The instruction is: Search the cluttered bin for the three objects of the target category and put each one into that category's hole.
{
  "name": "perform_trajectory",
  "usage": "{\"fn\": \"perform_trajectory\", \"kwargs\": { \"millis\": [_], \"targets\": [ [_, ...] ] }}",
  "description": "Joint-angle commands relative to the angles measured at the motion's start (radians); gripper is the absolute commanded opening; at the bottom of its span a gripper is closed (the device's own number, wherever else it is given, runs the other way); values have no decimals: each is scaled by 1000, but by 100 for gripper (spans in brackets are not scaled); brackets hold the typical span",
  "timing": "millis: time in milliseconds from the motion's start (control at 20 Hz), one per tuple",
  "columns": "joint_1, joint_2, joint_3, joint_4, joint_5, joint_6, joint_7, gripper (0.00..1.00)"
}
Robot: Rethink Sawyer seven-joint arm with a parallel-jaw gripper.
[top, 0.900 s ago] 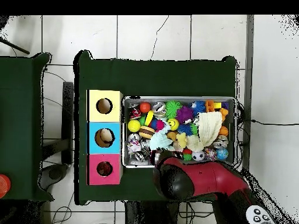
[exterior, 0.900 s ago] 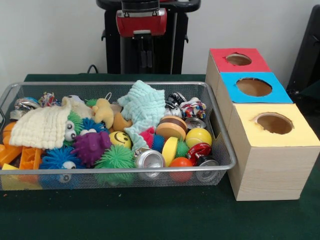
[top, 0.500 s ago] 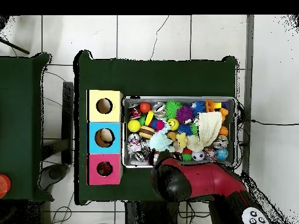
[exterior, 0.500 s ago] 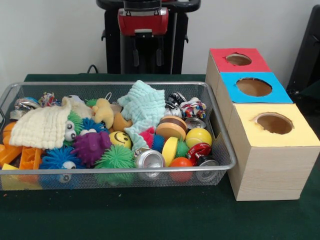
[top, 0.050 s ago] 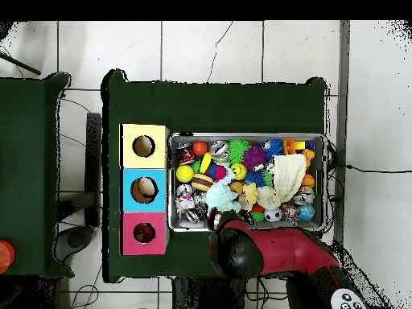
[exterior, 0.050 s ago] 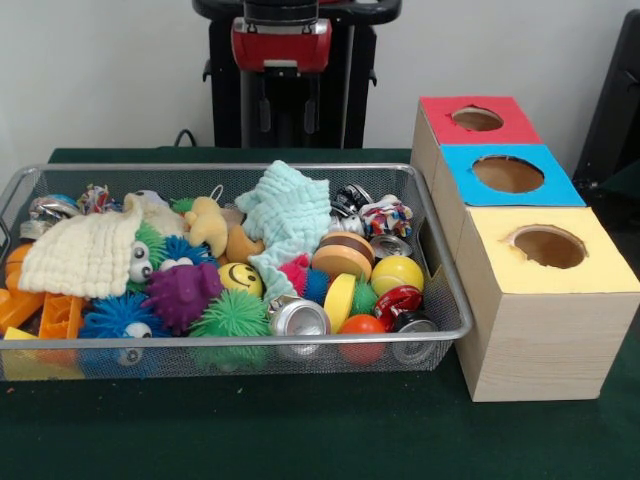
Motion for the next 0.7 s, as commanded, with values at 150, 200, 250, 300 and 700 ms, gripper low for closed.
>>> {"fn": "perform_trajectory", "kwargs": {
  "millis": [150,200,250,300,700],
  "targets": [
    [0,104,-74,-138,-15,-29,92,100],
    [-4,117,-79,-147,-24,-41,86,100],
    [-1,127,-86,-157,-29,-41,83,100],
    [1,137,-92,-167,-33,-42,79,100],
    [3,192,-113,-208,-40,-61,68,100]
  ]
}}
